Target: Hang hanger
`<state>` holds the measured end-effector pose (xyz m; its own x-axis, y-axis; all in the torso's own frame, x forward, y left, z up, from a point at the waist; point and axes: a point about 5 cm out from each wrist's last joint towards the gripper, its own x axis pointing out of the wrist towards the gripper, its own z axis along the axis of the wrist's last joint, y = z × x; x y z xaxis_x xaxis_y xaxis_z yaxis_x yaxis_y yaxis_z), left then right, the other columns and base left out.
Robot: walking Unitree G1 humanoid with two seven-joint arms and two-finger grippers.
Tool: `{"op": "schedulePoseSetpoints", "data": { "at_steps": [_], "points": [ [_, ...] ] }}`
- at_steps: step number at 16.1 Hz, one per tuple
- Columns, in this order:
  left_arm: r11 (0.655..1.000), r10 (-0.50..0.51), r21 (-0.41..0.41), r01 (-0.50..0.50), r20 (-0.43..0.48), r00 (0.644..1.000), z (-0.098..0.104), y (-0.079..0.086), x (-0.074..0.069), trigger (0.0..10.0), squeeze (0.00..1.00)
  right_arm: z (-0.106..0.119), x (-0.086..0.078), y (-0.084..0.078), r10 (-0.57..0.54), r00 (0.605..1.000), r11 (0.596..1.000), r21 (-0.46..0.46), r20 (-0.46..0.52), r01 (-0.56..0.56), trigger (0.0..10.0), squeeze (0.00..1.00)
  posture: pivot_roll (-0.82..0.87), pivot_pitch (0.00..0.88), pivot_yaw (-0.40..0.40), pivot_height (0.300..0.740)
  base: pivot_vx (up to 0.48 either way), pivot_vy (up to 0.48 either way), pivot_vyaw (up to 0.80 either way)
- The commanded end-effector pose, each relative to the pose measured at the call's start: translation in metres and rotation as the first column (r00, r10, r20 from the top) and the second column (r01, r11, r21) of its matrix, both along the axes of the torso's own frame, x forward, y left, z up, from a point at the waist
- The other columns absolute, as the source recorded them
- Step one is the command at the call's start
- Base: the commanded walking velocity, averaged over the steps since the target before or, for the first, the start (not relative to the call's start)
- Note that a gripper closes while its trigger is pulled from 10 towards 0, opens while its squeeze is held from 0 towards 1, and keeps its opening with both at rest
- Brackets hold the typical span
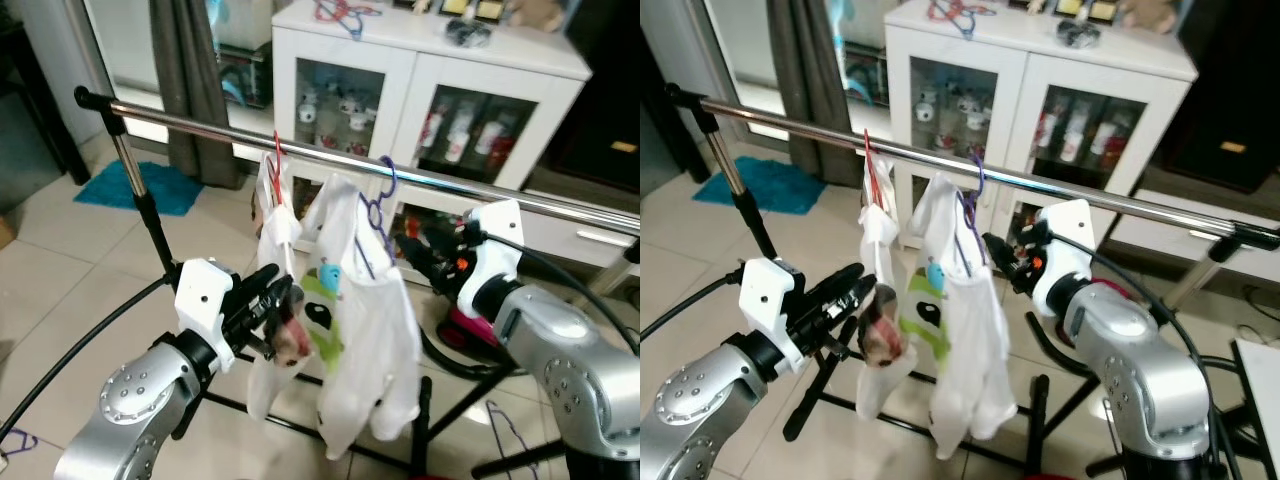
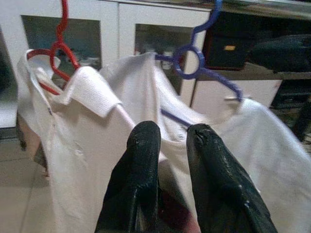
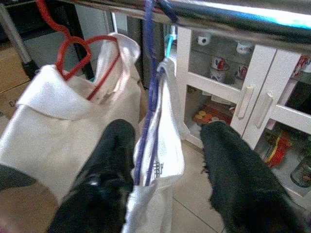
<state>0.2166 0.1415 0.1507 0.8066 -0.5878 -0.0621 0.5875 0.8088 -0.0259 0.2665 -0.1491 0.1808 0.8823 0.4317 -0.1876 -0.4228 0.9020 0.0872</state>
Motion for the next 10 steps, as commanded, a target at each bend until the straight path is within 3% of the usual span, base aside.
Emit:
{"op": "schedulePoseSetpoints", "data": {
  "at_steps": [1, 4, 6, 8, 9, 10],
  "points": [
    [0.998, -0.057, -0.008, 0.057, -0.010, 0.998, 0.003, -0.002, -0.005, 10.0, 0.00, 0.004, 0.006, -0.003, -0.015, 1.000, 1.000, -0.025, -0.002, 0.015, 10.0, 1.00, 0.12, 0.022, -0.064, 0.740, 0.000, 0.000, 0.00],
    [0.989, -0.149, 0.000, 0.149, -0.046, 0.988, 0.001, -0.003, -0.010, 10.0, 0.00, 0.012, 0.021, -0.003, 0.006, 1.000, 1.000, -0.029, -0.020, -0.006, 10.0, 1.00, 0.12, 0.019, -0.061, 0.740, 0.000, 0.000, 0.00],
    [0.988, -0.156, 0.013, 0.157, -0.047, 0.987, 0.001, -0.003, -0.010, 10.0, 0.00, 0.015, 0.026, 0.000, 0.021, 0.999, 1.000, -0.015, -0.030, -0.021, 10.0, 1.00, 0.12, 0.017, -0.058, 0.740, 0.000, 0.000, 0.00],
    [0.986, -0.163, 0.030, 0.164, -0.046, 0.986, 0.001, -0.001, -0.008, 10.0, 0.00, 0.016, 0.051, 0.010, 0.003, 0.999, 0.996, -0.087, -0.047, -0.007, 10.0, 1.00, 0.12, 0.015, -0.056, 0.740, 0.000, 0.000, 0.00],
    [0.984, -0.171, 0.033, 0.172, -0.048, 0.984, 0.001, -0.002, -0.008, 10.0, 0.00, 0.014, 0.062, 0.012, -0.018, 0.998, 0.993, -0.121, -0.061, 0.010, 10.0, 0.15, 0.13, 0.015, -0.059, 0.740, 0.000, 0.000, 0.00],
    [0.983, -0.176, 0.034, 0.178, -0.051, 0.983, 0.001, -0.001, -0.009, 10.0, 0.00, 0.012, 0.069, 0.014, -0.039, 0.996, 0.989, -0.147, -0.078, 0.027, 10.0, 0.00, 0.13, 0.015, -0.063, 0.740, 0.000, 0.000, 0.00]
  ]
}}
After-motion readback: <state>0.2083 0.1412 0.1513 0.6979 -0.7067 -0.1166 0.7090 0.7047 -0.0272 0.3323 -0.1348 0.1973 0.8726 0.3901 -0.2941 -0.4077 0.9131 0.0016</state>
